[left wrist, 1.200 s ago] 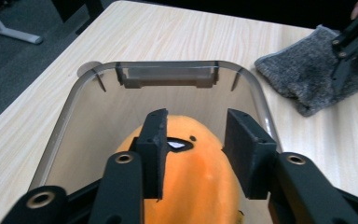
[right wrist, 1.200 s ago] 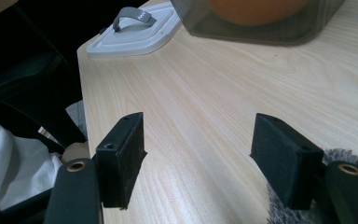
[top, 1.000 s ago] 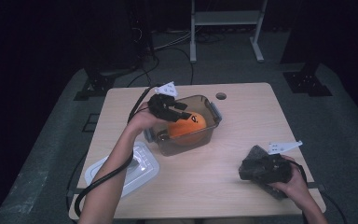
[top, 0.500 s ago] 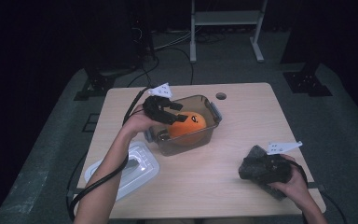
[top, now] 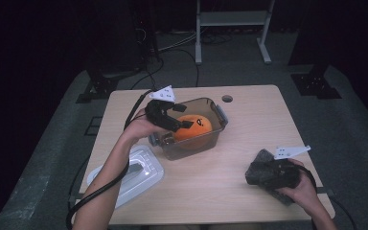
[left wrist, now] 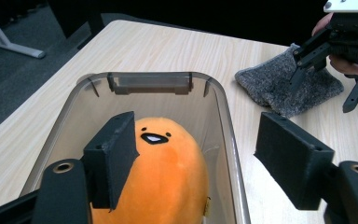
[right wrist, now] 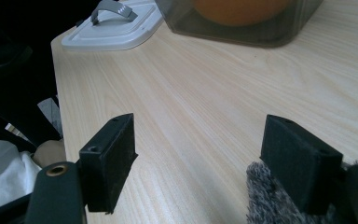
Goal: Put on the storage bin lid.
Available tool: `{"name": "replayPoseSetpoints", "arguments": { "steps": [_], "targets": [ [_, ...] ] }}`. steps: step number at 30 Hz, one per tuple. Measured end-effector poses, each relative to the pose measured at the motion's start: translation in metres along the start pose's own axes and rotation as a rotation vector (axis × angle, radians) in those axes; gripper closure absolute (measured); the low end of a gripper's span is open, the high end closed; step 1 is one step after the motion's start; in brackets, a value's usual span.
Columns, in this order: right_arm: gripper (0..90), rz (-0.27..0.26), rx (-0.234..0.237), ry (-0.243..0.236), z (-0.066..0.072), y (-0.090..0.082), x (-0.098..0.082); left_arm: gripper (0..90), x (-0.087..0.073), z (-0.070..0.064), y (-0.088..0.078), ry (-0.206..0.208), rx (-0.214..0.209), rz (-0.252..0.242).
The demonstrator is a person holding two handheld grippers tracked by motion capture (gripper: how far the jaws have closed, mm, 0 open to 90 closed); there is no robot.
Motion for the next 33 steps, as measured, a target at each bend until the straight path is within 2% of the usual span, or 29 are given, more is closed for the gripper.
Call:
{"name": "replayPoseSetpoints", "arguments": {
  "steps": [16, 33],
  "targets": [
    [24.9, 0.005, -0.003, -0.005, 0.0, 0.001, -0.001, 14.6, -0.006, -0.013, -0.023, -0.001, 0.031, -0.016],
    [24.9, 0.01, -0.004, -0.005, 0.0, 0.002, -0.001, 9.7, -0.022, -0.026, -0.05, 0.003, 0.065, -0.025]
  ]
}}
Point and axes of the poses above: each handheld gripper's, and its own axes: y roughly forward along the jaws, x roughly out of its top, z roughly to its left, the point moved 2 cm from there along y, roughly forward along the jaws, and after that the axes turned 7 degrees about y, right-handed, at the moved point
